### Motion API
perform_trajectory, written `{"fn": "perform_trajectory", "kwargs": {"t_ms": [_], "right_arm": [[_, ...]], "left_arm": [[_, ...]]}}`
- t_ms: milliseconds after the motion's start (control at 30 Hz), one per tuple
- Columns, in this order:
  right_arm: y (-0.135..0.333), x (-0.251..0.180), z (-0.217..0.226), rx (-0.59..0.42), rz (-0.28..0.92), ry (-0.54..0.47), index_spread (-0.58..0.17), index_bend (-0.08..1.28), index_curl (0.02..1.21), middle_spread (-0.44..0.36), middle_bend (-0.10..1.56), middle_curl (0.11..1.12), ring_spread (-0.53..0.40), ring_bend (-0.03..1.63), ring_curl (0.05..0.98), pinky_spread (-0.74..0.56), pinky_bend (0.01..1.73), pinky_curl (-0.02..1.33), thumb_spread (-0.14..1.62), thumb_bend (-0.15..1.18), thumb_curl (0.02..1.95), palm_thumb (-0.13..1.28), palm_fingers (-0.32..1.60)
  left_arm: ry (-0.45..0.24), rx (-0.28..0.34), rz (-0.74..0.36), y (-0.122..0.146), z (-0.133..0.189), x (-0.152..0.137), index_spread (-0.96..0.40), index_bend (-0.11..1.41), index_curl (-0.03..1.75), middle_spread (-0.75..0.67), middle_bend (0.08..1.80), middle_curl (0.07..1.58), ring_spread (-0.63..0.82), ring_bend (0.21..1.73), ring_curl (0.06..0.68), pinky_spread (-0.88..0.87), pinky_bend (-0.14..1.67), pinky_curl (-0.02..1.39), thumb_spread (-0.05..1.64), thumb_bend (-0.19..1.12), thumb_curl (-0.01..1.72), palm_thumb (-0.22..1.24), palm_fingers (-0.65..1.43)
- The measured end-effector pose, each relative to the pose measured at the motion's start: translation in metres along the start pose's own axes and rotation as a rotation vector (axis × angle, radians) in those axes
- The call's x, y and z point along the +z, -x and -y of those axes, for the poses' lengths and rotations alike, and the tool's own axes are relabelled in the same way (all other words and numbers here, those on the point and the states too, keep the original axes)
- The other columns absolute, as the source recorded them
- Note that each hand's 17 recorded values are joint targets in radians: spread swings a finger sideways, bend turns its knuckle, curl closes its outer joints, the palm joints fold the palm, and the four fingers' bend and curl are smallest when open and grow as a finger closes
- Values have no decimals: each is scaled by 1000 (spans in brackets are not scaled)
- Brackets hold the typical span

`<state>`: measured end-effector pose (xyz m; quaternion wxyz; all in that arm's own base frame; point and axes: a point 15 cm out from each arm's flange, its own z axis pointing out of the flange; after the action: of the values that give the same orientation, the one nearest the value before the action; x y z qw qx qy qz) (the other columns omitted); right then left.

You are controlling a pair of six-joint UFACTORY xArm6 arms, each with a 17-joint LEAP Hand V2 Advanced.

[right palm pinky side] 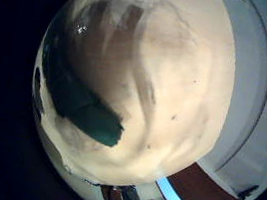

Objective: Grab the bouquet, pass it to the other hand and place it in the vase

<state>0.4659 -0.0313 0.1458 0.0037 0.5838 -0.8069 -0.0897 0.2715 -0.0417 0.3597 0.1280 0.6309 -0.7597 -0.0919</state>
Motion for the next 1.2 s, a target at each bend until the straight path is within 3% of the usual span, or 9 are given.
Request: {"fn": "perform_trajectory", "kwargs": {"t_ms": [367,533,600,733,800,833,933,1033,1200], "right_arm": [[-6,10,-7,6,-12,59,-57,185,314,156,490,381,56,804,225,132,556,171,1015,-25,422,717,353],[-6,7,-6,4,-13,59,-90,201,339,126,528,388,3,849,223,115,512,140,1012,-25,426,714,496],[-5,2,-2,0,-16,51,-124,216,347,74,602,405,-63,913,224,64,507,107,999,-19,435,737,716],[-3,-1,1,-2,-14,42,-205,250,383,-22,668,438,-170,964,252,-84,597,95,979,-18,448,772,953],[-2,-5,3,-4,-13,36,-288,361,459,-125,751,487,-239,1023,310,-358,810,152,922,-20,469,818,1281],[-1,-8,5,-5,-10,28,-309,437,498,-153,816,512,-253,1060,336,-446,847,172,893,-23,479,829,1337],[-2,-12,3,-3,-9,40,-328,626,581,-178,934,554,-248,1127,384,-536,928,221,854,-22,495,865,1418],[-2,-24,-2,4,0,79,-311,880,696,-175,1117,627,-223,1257,457,-465,1127,336,833,-11,525,942,1393],[-16,-61,1,35,22,109,-288,993,777,-167,1240,686,-209,1356,520,-346,1338,452,816,21,588,1084,1236]], "left_arm": [[-2,-1,0,0,0,-1,166,185,380,376,184,297,549,403,202,525,192,277,946,-29,300,347,161],[0,-1,1,1,0,-1,161,186,381,378,186,290,544,407,202,524,191,281,946,-29,300,347,159],[-2,-1,0,0,-1,-1,161,186,380,382,184,288,543,410,202,525,193,283,946,-29,300,347,156],[2,-1,1,1,0,0,161,185,378,380,188,289,543,409,200,525,191,284,946,-29,300,347,158],[2,-1,1,1,-1,0,161,185,377,379,188,289,543,409,200,525,191,284,946,-29,300,347,158],[-1,-1,0,1,0,-1,161,185,377,379,188,289,543,409,199,525,191,284,946,-29,300,347,158],[-5,-1,0,1,-2,-2,161,185,376,379,187,288,542,410,199,525,191,284,953,-28,300,348,158],[-9,-1,0,2,-2,-3,166,184,376,379,188,289,542,411,198,525,191,284,954,-29,300,348,158],[-10,-5,-1,3,-2,-4,165,184,375,380,188,289,541,415,201,522,191,284,955,-29,300,348,158]]}}
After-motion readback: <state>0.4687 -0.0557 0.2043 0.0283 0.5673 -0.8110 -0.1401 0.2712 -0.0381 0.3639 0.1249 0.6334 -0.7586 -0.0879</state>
